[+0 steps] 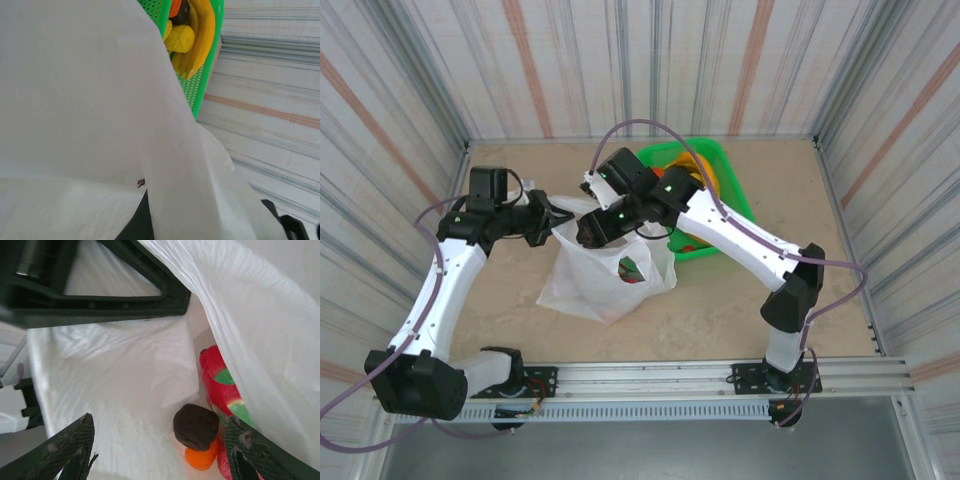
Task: Place the fake fruits into the plastic bag and tie a complex knot
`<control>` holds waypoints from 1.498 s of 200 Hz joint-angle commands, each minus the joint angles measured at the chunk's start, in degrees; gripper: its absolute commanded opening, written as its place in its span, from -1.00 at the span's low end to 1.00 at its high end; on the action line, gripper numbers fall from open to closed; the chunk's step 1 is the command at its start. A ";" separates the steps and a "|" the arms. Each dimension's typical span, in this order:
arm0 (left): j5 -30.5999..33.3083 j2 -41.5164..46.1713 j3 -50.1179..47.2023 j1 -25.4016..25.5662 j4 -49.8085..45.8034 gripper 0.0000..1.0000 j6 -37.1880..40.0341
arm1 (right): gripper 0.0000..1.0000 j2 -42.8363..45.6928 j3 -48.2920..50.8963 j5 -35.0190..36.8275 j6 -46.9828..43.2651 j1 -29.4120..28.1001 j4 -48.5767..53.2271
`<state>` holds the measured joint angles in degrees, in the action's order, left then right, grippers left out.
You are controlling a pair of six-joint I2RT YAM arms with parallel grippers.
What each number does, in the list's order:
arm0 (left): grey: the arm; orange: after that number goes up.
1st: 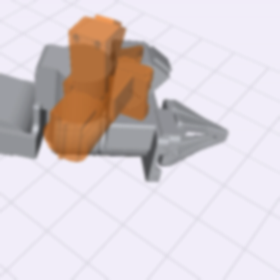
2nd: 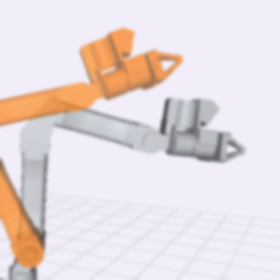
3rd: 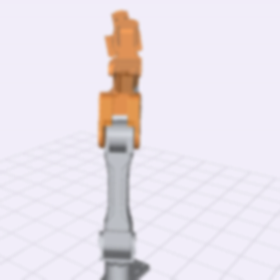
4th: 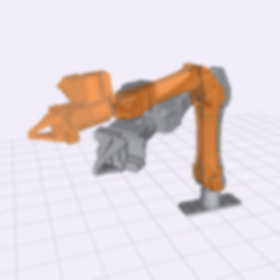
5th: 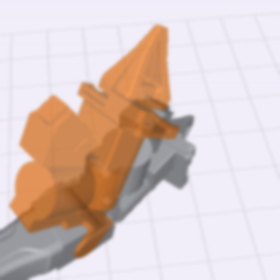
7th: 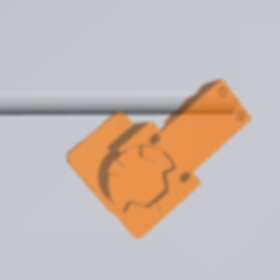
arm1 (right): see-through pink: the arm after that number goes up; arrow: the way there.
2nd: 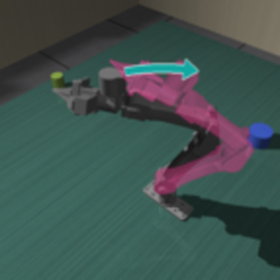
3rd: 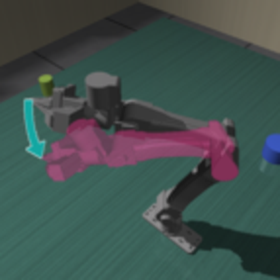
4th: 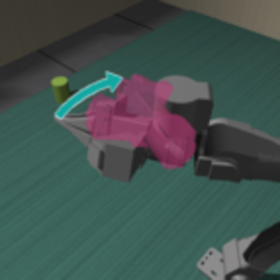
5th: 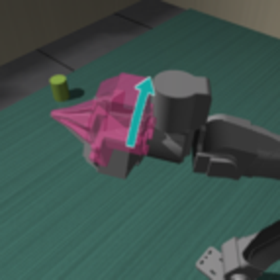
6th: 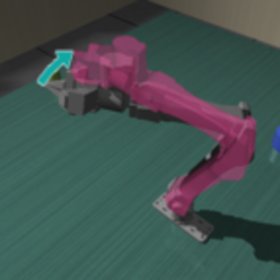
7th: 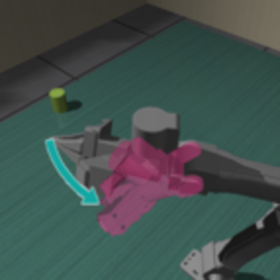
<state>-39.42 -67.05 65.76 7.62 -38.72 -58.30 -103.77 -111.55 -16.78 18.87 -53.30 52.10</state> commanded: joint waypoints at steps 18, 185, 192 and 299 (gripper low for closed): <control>-0.57 1.43 -0.63 0.29 1.10 -0.90 0.12 | 0.42 7.17 -1.90 -0.97 -4.19 2.56 1.33; -0.75 0.65 0.16 0.56 1.17 -0.90 0.03 | 0.40 4.11 2.21 -12.85 -31.65 14.82 18.50; -0.75 0.68 0.18 0.56 1.17 -0.90 0.03 | 0.37 3.88 2.13 -13.22 -31.20 14.80 17.95; -0.87 0.66 1.04 0.60 1.19 -0.90 0.76 | -0.68 1.44 2.04 -18.58 -26.52 13.58 14.34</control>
<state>-39.42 -67.05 65.76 7.99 -38.70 -58.33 -102.43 -108.84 -31.97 -9.23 -39.97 66.72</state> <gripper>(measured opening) 0.050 0.284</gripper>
